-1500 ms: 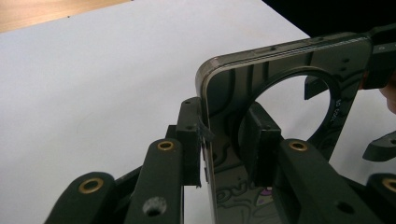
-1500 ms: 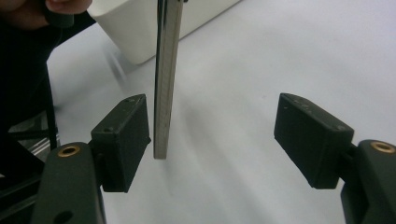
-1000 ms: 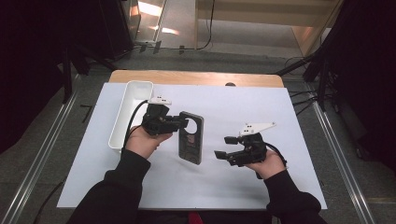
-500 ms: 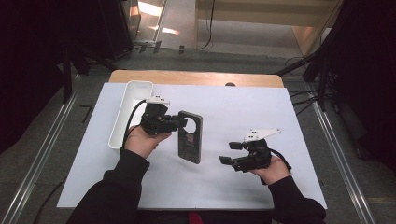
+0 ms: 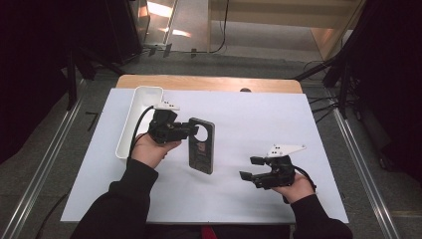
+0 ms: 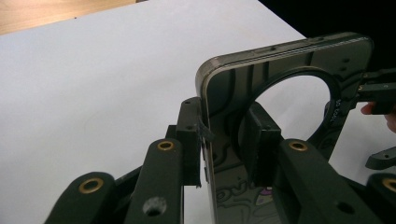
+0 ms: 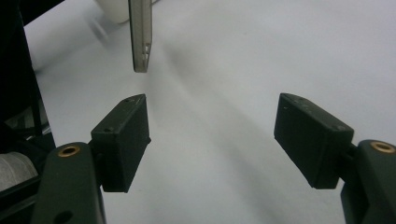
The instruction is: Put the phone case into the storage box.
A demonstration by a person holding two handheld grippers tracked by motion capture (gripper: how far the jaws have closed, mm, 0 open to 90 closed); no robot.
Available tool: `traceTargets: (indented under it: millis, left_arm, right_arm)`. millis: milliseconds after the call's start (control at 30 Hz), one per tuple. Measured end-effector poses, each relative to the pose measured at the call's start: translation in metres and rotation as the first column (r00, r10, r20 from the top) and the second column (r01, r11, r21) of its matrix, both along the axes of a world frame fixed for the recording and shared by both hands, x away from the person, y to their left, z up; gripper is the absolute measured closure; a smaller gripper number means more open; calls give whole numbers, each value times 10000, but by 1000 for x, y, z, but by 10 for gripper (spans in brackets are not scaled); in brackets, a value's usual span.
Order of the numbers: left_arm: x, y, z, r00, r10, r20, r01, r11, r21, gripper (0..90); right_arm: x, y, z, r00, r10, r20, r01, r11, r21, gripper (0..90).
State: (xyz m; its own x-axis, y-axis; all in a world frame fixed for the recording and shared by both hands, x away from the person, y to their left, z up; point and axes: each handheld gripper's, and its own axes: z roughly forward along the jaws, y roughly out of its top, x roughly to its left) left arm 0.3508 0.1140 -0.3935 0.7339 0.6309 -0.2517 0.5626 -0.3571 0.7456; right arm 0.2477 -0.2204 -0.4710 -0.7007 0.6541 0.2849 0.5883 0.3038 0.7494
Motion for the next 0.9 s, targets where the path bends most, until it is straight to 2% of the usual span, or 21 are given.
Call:
traceTargets:
  millis: [400,467,733,900]
  left_arm:
    - [3,8,5,9998,-3,-220,1,10000,-89,710]
    - [3,9,6,9997,-21,-246,19,10000,-88,711]
    - [5,15,10,9995,45,-313,-48,9999,-101,710]
    - [6,20,14,9995,152,-290,-158,9997,-192,711]
  right_arm:
    - [-11,-12,-9,9997,-222,-34,221,9996,-150,258]
    - [-12,-13,-9,9991,-425,-7,425,9989,-191,258]
    - [-15,-21,-14,9978,-646,-123,642,9975,-306,258]
    - [-14,-24,-14,9979,-628,-185,625,9979,-161,258]
